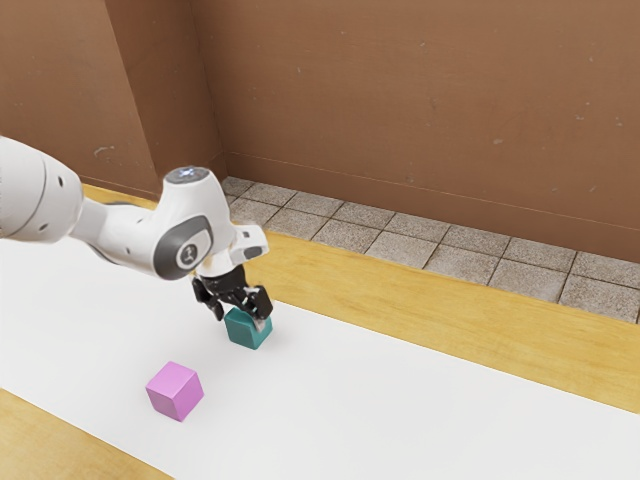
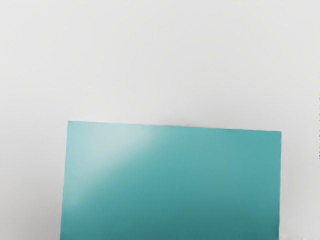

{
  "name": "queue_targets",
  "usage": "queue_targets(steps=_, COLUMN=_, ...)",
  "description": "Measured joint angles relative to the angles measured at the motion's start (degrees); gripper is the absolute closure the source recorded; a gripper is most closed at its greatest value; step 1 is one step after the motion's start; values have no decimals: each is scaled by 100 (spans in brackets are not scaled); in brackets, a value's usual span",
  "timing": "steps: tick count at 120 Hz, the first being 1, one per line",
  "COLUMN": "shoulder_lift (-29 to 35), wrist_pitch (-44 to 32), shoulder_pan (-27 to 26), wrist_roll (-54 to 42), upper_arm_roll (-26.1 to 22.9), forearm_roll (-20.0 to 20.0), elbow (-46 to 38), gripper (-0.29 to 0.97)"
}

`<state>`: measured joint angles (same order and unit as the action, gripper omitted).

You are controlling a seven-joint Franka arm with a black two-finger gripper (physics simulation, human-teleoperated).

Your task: Pick up the blue block with one arm, and put the blue block on the pink block with one arm

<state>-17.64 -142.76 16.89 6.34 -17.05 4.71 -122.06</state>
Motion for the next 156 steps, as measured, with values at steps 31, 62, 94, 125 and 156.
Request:
queue_targets(steps=31, shoulder_lift=-233, wrist_pitch=179, shoulder_pan=0, wrist_roll=-640, upper_arm_roll=0, forearm_roll=-24, elbow=388, gripper=0)
queue_targets(steps=62, shoulder_lift=-381, wrist_pitch=280, shoulder_pan=0, wrist_roll=-956, upper_arm_roll=21, forearm_roll=-298, elbow=479, gripper=0)
queue_targets(steps=94, shoulder_lift=-410, wrist_pitch=648, shoulder_pan=-74, wrist_roll=-1102, upper_arm_roll=16, forearm_roll=359, elbow=677, gripper=0)
queue_targets(steps=125, shoulder_lift=-447, wrist_pitch=829, shoulder_pan=-51, wrist_roll=-864, upper_arm_roll=25, forearm_roll=155, elbow=691, gripper=0)
queue_targets(steps=156, shoulder_lift=-532, wrist_pitch=880, shoulder_pan=-70, wrist_roll=-634, upper_arm_roll=26, forearm_roll=159, elbow=693, gripper=6)
